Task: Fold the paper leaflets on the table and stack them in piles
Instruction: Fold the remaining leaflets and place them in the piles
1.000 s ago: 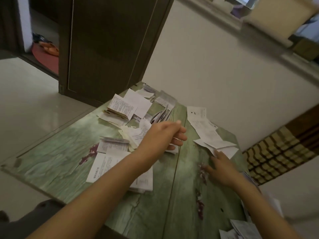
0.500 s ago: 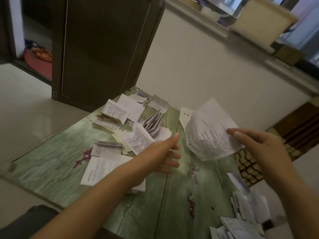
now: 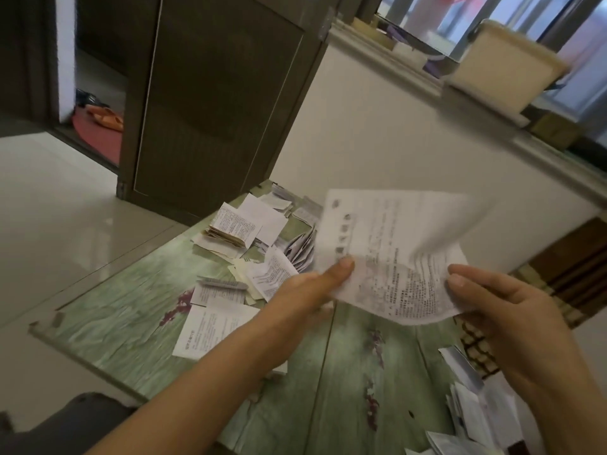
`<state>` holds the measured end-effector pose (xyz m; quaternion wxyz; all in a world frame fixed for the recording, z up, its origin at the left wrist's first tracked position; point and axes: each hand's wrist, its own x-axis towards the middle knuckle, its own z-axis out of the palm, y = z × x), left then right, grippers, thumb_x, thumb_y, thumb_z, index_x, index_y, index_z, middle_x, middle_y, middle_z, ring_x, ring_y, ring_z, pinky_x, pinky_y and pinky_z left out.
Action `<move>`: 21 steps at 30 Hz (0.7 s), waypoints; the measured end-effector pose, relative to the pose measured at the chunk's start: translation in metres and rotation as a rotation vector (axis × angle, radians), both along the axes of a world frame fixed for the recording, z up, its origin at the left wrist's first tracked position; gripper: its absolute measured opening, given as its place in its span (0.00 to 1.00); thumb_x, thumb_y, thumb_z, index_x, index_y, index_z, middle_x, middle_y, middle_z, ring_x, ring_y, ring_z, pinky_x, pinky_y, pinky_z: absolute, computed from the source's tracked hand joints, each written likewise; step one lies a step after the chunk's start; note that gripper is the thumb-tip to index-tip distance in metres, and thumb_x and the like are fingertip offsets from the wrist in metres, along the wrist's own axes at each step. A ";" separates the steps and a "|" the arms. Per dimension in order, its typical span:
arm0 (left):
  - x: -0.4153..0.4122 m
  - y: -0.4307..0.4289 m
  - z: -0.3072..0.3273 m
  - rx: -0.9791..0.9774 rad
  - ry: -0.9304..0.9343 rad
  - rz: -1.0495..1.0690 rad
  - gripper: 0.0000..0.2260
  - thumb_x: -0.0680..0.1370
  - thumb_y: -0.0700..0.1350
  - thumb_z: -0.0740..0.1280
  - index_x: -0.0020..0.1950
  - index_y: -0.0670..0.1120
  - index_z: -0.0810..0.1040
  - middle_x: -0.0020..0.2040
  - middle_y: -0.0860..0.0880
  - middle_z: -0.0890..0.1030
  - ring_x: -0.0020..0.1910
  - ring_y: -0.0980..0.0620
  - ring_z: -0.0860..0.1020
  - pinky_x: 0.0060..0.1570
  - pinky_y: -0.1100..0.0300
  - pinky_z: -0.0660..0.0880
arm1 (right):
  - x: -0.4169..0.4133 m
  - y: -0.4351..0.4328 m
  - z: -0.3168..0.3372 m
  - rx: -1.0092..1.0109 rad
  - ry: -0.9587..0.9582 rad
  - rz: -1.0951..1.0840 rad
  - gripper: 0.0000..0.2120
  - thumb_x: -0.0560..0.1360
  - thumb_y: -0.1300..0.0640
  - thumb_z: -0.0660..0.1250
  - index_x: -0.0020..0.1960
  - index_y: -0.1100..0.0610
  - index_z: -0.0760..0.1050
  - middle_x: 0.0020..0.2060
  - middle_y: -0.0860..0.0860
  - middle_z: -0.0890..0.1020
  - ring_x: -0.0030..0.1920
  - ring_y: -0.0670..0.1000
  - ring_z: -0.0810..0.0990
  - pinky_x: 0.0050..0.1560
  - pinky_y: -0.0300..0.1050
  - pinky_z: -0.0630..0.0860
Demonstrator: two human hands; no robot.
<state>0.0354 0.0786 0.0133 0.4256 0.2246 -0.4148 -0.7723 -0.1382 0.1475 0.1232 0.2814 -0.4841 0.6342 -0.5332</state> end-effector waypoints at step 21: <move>0.018 -0.012 -0.001 0.042 -0.167 0.206 0.05 0.74 0.38 0.69 0.47 0.47 0.78 0.41 0.47 0.85 0.37 0.50 0.83 0.39 0.54 0.80 | 0.003 -0.038 -0.042 -0.053 -0.458 0.008 0.24 0.68 0.64 0.69 0.64 0.61 0.70 0.52 0.59 0.81 0.53 0.58 0.81 0.48 0.50 0.81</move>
